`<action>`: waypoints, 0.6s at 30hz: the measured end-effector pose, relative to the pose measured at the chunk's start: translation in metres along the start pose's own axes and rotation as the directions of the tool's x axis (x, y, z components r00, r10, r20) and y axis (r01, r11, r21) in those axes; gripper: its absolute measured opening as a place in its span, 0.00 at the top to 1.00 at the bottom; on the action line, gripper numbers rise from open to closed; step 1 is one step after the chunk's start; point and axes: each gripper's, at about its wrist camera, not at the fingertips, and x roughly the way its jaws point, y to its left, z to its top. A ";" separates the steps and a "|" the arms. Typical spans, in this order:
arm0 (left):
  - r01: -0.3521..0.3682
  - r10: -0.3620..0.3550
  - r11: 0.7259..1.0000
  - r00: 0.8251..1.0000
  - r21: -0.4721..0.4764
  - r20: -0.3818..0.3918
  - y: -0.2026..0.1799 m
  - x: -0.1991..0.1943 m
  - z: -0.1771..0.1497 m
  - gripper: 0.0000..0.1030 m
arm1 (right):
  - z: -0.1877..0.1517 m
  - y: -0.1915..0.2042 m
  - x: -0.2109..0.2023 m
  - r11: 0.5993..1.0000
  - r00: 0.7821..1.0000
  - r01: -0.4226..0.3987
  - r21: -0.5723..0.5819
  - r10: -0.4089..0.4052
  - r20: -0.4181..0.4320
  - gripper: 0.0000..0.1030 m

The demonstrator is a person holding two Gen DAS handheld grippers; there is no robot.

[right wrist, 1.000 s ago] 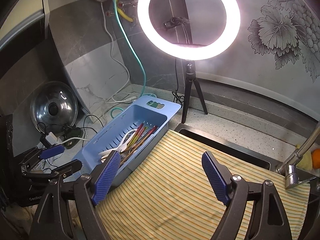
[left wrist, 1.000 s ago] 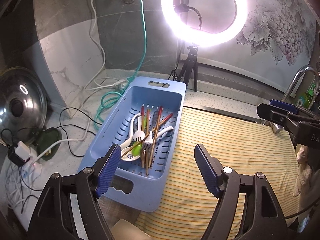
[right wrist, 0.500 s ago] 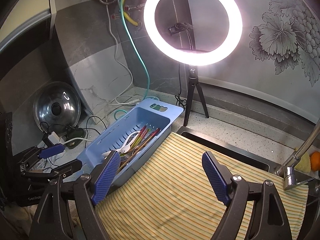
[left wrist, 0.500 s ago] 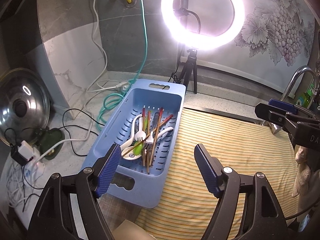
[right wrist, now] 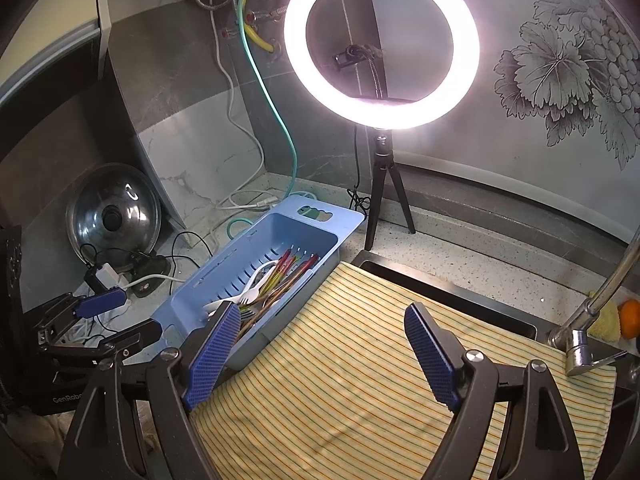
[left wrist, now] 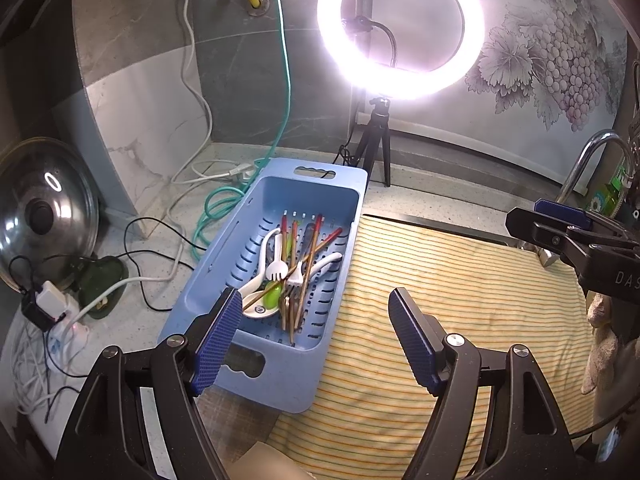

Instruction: Organize utensils

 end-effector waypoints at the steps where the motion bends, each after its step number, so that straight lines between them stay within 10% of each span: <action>1: 0.000 0.000 1.000 1.000 -0.001 0.000 0.000 0.000 0.000 0.26 | 0.000 0.000 0.000 1.000 1.000 0.001 0.000 -0.001 0.001 0.21; 18: -0.006 0.006 1.000 1.000 0.009 -0.006 -0.005 0.000 0.001 0.26 | -0.002 -0.004 0.003 1.000 1.000 -0.013 0.004 0.013 -0.015 0.21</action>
